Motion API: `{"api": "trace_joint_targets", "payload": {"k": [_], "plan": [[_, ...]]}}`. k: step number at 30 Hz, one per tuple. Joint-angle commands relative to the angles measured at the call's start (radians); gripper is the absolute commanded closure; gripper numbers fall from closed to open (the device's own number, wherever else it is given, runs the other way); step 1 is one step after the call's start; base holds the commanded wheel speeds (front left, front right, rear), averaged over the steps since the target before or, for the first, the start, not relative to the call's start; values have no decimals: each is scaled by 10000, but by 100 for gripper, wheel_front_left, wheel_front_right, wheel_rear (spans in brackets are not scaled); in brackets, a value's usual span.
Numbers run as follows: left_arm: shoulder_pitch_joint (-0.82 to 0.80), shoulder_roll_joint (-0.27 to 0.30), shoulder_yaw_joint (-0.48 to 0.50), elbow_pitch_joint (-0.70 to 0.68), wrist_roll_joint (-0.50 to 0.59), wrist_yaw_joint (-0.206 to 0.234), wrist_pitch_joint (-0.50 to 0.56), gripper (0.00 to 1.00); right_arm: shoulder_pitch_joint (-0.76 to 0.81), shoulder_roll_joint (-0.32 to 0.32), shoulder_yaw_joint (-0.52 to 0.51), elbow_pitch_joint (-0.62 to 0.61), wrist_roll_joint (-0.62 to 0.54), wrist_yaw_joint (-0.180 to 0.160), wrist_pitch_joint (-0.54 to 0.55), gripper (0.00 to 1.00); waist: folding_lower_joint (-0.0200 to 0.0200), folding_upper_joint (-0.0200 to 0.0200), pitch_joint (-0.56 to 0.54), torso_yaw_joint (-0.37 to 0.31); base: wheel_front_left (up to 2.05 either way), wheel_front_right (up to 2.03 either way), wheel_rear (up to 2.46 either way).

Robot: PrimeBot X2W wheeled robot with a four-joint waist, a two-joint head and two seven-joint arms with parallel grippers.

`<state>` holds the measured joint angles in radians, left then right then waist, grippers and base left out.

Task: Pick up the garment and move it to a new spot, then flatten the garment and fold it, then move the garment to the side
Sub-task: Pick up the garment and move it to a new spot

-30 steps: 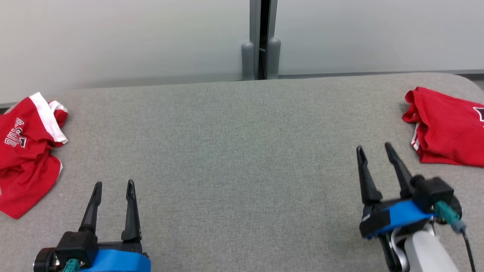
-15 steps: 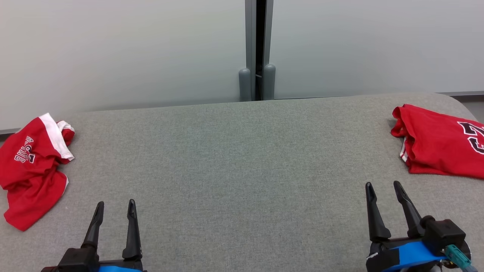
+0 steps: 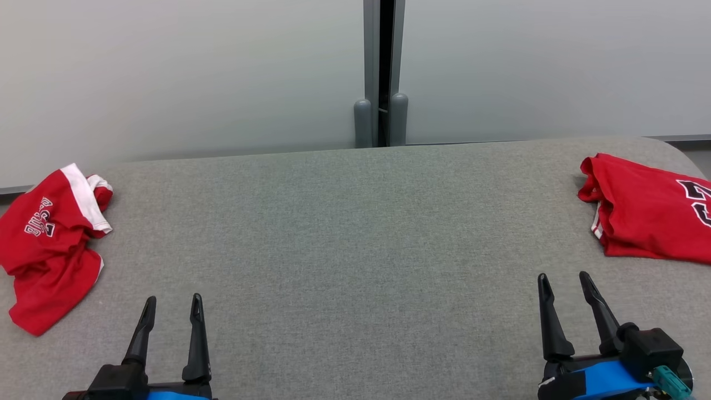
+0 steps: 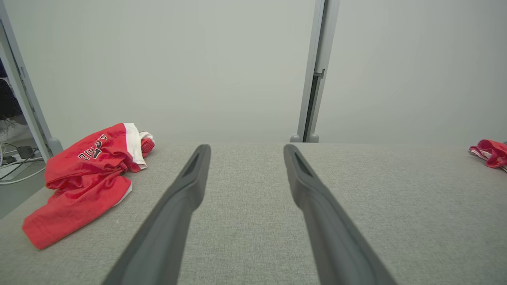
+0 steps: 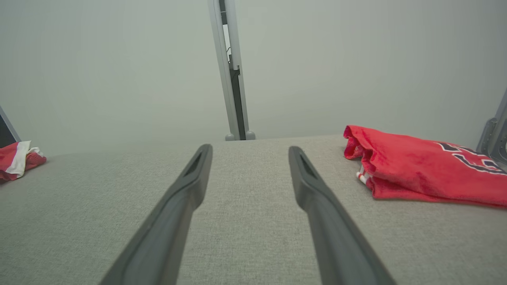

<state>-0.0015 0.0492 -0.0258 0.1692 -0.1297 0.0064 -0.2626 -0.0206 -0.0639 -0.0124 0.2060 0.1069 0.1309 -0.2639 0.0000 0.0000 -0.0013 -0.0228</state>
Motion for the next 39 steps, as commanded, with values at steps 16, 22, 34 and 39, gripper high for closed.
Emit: {"api": "trace_joint_targets", "payload": {"k": [16, 22, 34, 39], "plan": [[-423, 31, 431, -98, 128, 89, -30, 0, -369, -73, 512, 36, -75, -4, -1, 0, 0, 0, 604, 1945, 0, 0, 0], [-496, 30, 516, -120, 82, 144, -30, 0, -512, -163, 578, 84, -95, -4, -1, 0, 0, 0, 783, 2836, 0, 0, 0], [-284, 30, 803, -267, -60, 330, -30, 0, -795, -279, 781, 146, -150, -4, -2, 0, 0, 0, 1027, 4210, 0, 0, 0], [-247, 30, 875, -301, -61, 323, -30, 0, -843, -271, 808, 194, -142, -4, -2, 0, 0, 0, 1047, 4329, 0, 0, 0]]}}
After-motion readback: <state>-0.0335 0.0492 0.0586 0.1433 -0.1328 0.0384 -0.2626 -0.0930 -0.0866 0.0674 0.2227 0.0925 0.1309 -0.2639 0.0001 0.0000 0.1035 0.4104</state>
